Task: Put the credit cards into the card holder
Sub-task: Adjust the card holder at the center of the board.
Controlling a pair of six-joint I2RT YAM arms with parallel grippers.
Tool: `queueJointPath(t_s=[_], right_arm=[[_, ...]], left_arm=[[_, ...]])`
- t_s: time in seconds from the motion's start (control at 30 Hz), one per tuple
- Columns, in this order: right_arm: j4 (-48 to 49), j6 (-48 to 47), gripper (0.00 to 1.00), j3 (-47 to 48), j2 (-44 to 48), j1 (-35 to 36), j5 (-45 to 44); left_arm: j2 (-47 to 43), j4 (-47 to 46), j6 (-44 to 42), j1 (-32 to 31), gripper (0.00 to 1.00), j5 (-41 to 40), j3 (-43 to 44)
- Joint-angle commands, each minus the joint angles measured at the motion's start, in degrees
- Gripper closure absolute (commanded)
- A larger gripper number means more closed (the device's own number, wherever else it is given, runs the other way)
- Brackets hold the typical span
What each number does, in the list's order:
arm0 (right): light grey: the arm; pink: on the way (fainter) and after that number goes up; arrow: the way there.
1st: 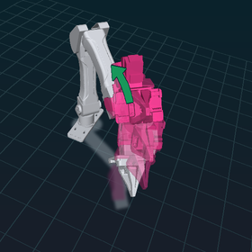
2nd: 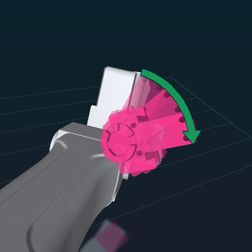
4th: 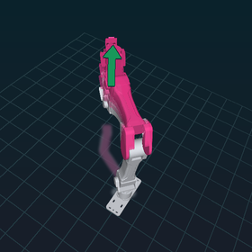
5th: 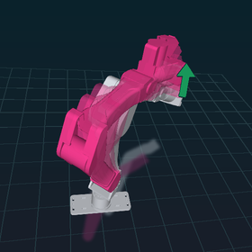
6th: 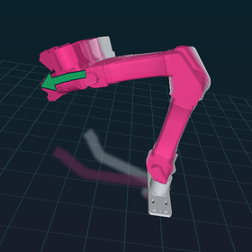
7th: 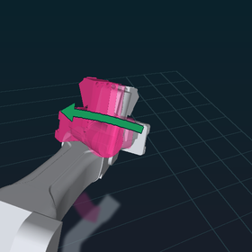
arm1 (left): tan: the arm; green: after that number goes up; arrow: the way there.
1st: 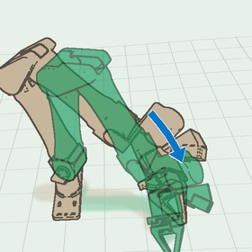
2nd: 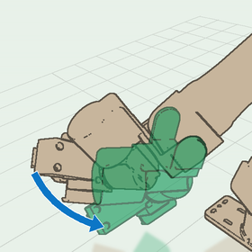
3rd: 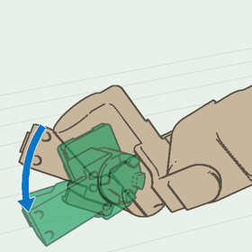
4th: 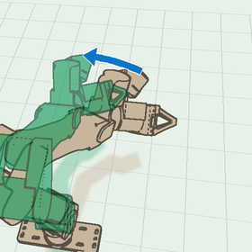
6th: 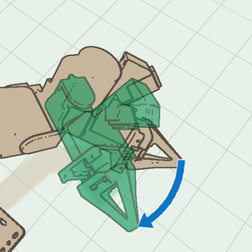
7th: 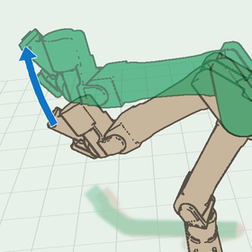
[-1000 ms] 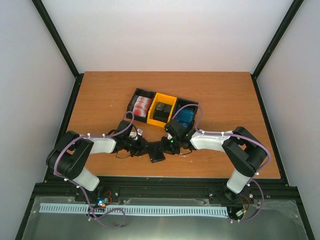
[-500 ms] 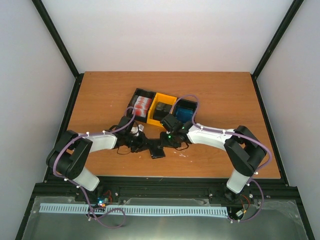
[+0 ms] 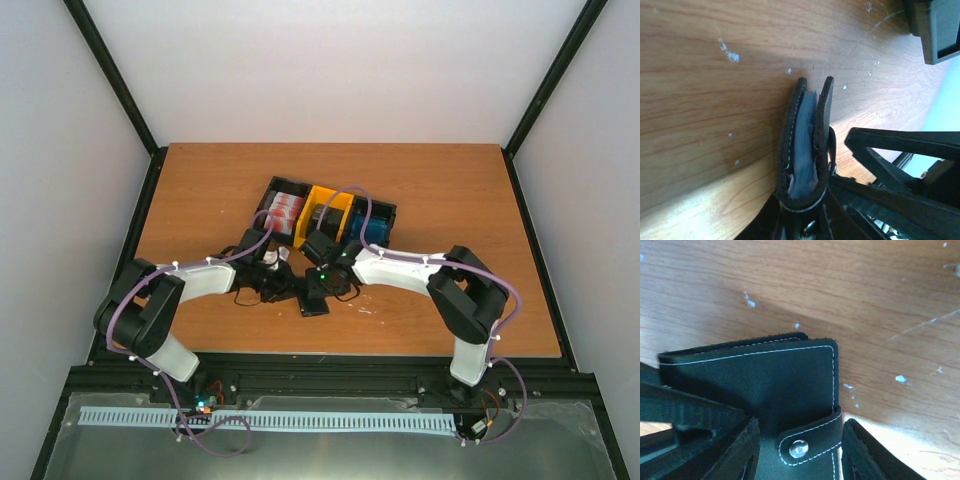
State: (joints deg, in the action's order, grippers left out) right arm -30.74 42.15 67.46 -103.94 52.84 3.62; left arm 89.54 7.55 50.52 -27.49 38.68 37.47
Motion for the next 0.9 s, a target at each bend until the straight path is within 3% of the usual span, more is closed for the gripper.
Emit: queueJointPath(t_s=[0.0,0.33,0.87], right_arm=[[-3.71,-1.14,0.55,2.39,-2.93,1.05,-2.14],[-13.27,1.91,0.73,4.92,-3.24,1.56,-13.85],[-14.76,3.58,0.77,1.88,-0.28,1.57,-16.12]], left_arm=[[0.25,1.15,-2.13,-0.46,0.99,-0.09,2.27],[-0.10,1.24,-1.53,-0.46,0.99,-0.95,2.08],[-0.01,2.77,-1.39,-0.46,1.00,-1.23,2.17]])
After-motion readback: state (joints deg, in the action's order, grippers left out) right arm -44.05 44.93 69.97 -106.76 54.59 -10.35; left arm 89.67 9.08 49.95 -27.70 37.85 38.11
